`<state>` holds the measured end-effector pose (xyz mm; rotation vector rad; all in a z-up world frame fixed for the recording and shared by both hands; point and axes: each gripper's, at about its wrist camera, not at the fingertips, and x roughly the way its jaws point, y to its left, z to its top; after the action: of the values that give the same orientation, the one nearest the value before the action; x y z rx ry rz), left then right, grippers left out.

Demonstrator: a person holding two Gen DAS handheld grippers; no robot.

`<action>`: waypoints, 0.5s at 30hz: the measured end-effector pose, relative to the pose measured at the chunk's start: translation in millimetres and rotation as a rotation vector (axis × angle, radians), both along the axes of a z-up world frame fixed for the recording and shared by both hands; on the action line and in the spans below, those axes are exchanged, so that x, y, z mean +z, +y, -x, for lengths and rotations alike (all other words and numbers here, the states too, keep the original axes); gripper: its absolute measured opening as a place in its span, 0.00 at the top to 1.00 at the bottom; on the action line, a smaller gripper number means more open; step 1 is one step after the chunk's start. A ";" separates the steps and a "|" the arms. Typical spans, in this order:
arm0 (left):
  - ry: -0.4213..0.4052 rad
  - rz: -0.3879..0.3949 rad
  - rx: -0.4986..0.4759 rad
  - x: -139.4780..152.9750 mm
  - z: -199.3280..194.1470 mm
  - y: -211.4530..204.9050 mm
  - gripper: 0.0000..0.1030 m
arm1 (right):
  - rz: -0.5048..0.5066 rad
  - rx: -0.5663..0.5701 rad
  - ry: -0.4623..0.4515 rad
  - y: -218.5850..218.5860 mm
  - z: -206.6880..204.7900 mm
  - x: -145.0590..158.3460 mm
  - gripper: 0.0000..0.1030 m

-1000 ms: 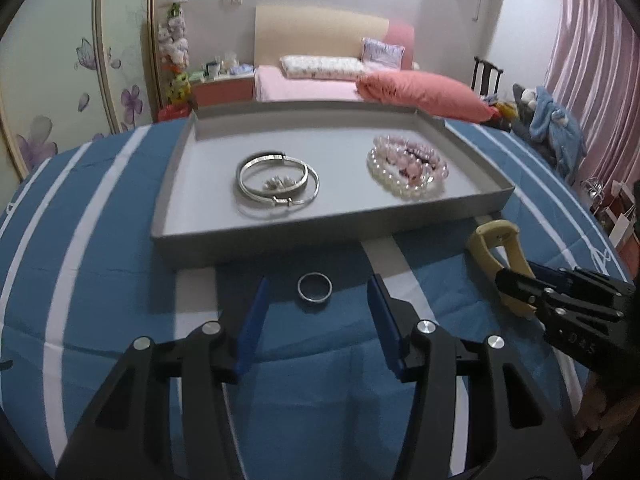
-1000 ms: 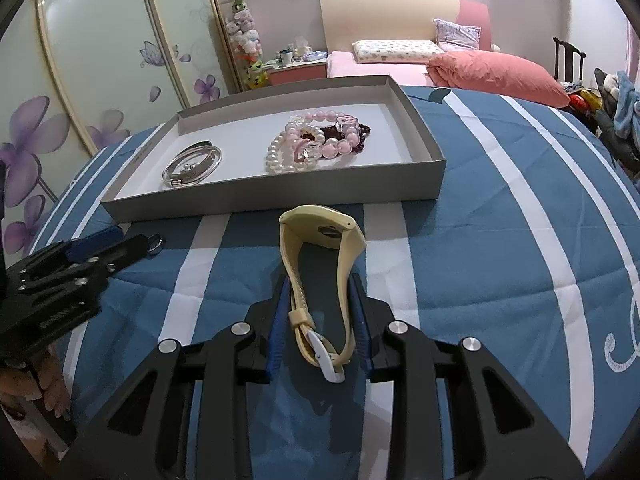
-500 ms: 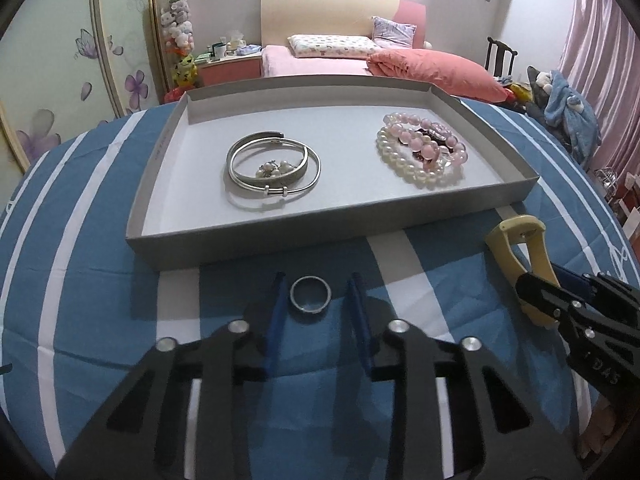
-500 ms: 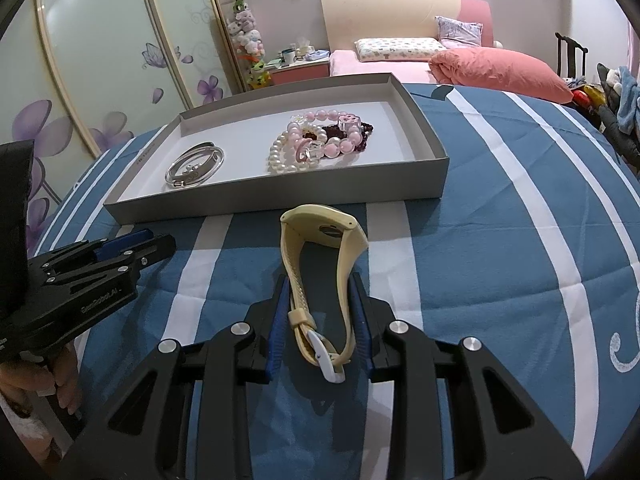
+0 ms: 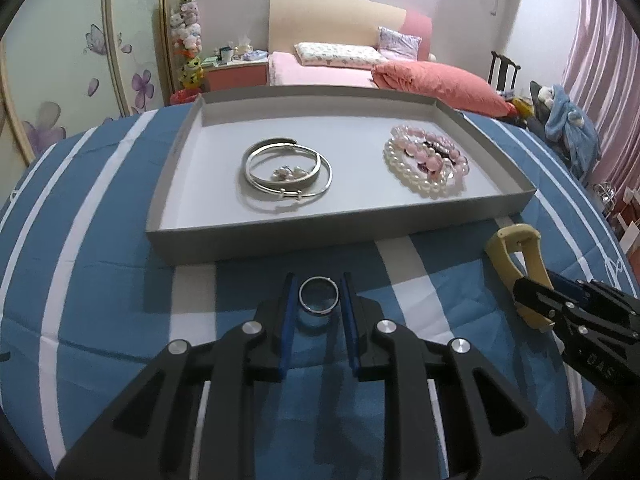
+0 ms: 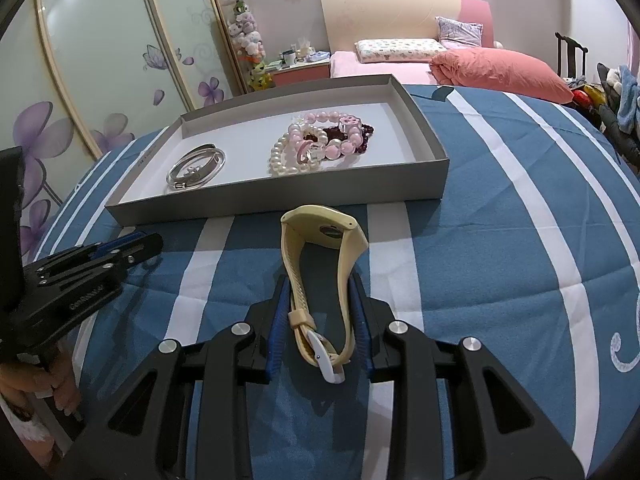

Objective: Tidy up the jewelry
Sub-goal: 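Grasp the silver ring with the left tool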

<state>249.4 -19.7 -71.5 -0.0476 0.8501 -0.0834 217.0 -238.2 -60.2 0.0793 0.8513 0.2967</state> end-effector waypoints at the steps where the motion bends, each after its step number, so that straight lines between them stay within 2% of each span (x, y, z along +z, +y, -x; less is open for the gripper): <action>1: -0.004 0.003 0.002 0.7 1.5 1.3 0.79 | 0.000 0.001 -0.001 0.6 0.0 0.3 0.70; 15: -0.012 0.028 0.027 2.0 7.1 10.1 0.79 | 0.008 -0.005 -0.014 0.3 2.4 2.7 0.70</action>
<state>242.3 -9.6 -69.5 -0.0848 0.8365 -0.0702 214.6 -238.0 -57.5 0.0712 0.8378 0.2891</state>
